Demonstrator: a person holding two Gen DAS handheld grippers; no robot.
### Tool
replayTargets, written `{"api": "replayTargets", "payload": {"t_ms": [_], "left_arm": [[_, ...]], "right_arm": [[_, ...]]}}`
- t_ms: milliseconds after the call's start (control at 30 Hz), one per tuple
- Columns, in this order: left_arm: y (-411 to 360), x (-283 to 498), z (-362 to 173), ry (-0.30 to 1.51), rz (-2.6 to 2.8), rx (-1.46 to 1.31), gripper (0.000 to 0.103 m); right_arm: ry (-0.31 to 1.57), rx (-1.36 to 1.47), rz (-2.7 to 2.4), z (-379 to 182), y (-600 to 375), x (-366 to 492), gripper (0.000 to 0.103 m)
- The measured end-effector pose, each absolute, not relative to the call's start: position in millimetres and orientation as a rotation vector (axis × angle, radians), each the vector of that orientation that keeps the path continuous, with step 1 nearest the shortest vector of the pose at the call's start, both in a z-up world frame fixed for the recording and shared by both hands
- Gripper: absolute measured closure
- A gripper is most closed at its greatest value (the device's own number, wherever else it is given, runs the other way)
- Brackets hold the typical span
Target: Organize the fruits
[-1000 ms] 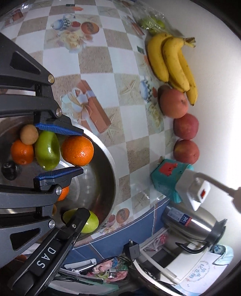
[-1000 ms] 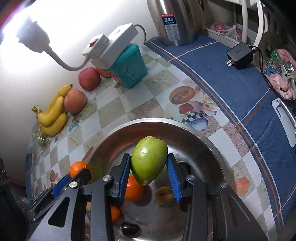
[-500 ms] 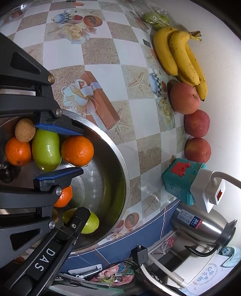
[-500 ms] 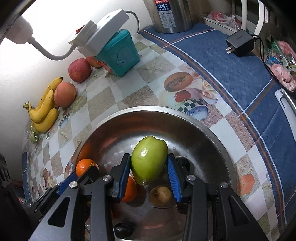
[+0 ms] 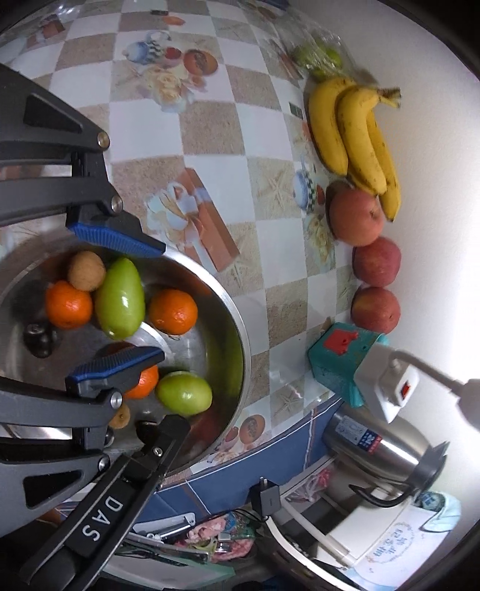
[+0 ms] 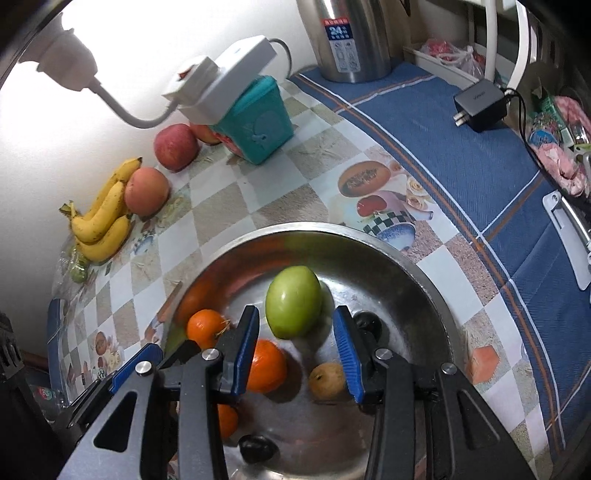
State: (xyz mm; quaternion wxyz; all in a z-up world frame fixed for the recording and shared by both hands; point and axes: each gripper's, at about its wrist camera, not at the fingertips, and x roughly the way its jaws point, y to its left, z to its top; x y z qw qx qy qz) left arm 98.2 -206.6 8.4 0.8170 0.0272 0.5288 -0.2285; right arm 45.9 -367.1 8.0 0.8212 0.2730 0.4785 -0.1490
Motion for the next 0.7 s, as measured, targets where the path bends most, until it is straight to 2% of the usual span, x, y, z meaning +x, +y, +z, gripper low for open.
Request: {"api": "replayTargets", "payload": {"t_ms": [267, 500, 567, 633, 700], "left_arm": [[-147, 86, 15, 1.076, -0.204, 0.141, 0.035], [-88, 49, 20, 1.058, 0.035, 0.242, 0.034], [-79, 37, 25, 1.05, 0.057, 0.249, 0.034], [-69, 22, 28, 1.044, 0.066, 0.24, 0.028], [-58, 8, 30, 1.05, 0.074, 0.221, 0.024]], "right_arm": [[0.987, 0.486, -0.265, 26, -335, 25, 0.06], [0.983, 0.391, -0.195, 24, -295, -7, 0.033], [0.982, 0.375, -0.173, 24, -285, -15, 0.029], [0.984, 0.339, -0.16, 24, -273, -26, 0.024], [0.989, 0.301, -0.156, 22, -263, -36, 0.011]]}}
